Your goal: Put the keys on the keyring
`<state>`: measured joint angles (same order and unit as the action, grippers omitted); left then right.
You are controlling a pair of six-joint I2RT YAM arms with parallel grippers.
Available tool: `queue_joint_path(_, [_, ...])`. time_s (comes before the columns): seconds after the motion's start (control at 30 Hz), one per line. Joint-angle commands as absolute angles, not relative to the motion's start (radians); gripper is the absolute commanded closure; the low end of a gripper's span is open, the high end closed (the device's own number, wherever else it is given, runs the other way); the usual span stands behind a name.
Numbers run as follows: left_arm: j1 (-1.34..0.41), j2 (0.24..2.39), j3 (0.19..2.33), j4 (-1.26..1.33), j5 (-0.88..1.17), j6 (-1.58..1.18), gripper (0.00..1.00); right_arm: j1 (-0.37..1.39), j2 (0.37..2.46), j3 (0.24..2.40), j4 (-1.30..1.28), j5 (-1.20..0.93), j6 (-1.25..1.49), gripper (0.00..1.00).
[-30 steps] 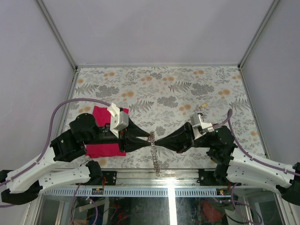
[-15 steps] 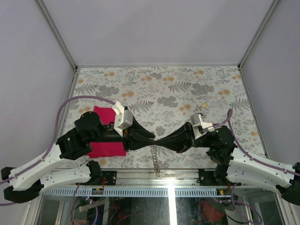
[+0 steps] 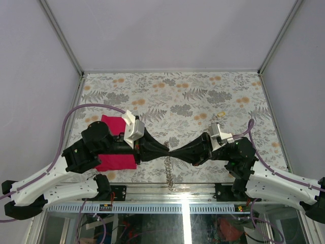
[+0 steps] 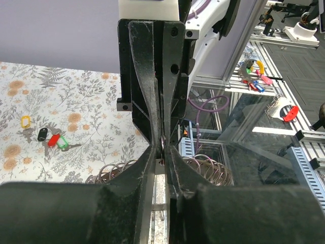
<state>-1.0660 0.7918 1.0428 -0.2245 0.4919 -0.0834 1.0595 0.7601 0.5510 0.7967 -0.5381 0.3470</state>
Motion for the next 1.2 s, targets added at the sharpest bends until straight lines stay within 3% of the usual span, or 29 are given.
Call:
queue_joint_path(0.0, [-1.07,0.793,1.032,-0.175,0.491,-0.083,0.91,1.065,0.727,0.566,0.9,-0.521,0.347,1.0])
queue_joint_path(0.07, [-1.069,0.795,1.033,-0.176,0.49,-0.083,1.0,1.065,0.726,0.566,0.899,-0.52,0.347,1.0])
queue_joint_path(0.2, [-1.071,0.8,1.05,-0.21,0.46,-0.08,1.0,1.065,0.717,0.571,0.86,-0.518,0.32,0.98])
queue_joint_path(0.37, [-1.07,0.815,1.093,-0.303,0.422,-0.052,1.0,1.065,0.666,0.597,0.662,-0.493,0.22,0.74])
queue_joint_path(0.5, [-1.069,0.819,1.119,-0.364,0.386,-0.026,1.0,1.065,0.612,0.62,0.501,-0.447,0.141,0.66])
queue_joint_path(0.77, [-1.07,0.847,1.16,-0.456,0.31,0.006,1.0,1.065,0.544,0.677,0.202,-0.314,0.039,0.64])
queue_joint_path(1.17, [-1.07,0.91,1.188,-0.54,0.225,0.035,1.0,1.065,0.61,0.773,-0.128,-0.029,0.035,0.64])
